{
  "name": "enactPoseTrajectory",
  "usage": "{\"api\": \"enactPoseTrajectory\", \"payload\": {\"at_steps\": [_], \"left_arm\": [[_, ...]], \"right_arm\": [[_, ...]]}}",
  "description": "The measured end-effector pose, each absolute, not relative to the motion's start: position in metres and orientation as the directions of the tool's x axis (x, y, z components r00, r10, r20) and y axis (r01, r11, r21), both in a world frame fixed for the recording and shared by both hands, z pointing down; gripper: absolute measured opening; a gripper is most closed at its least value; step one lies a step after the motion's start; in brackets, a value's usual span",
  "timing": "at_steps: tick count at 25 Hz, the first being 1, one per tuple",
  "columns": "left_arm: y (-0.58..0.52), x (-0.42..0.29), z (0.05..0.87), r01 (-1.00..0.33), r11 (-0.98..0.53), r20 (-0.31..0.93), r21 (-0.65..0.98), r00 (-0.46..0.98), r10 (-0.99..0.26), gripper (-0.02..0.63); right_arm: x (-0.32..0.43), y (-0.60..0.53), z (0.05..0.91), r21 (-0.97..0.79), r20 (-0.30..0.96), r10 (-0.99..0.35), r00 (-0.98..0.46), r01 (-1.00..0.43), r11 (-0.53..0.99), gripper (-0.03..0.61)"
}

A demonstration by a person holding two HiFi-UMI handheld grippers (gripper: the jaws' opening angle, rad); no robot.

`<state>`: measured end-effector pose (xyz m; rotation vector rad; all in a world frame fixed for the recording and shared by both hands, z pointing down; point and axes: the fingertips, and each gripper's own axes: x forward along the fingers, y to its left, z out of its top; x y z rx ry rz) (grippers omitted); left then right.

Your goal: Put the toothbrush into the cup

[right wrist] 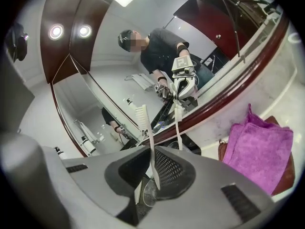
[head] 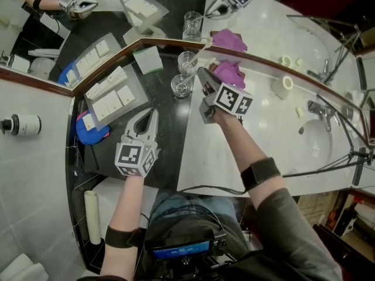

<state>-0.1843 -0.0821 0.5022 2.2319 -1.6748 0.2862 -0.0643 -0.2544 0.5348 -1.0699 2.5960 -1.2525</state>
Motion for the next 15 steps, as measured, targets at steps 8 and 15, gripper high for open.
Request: {"api": "enactPoseTrajectory", "payload": {"at_steps": [8, 15], "left_arm": [[-0.077, -0.176, 0.498, -0.959, -0.233, 0.336, 0.162, 0.276, -0.901, 0.0], [-0.062, -0.173, 0.501, -0.962, -0.208, 0.336, 0.178, 0.258, -0.906, 0.0]], "right_arm": [[-0.047, -0.231, 0.488, -0.582, 0.271, -0.534, -0.801, -0.578, 0.572, 0.048], [-0.041, -0.171, 0.495, -0.352, 0.471, -0.364, -0.803, -0.55, 0.757, 0.048]]}}
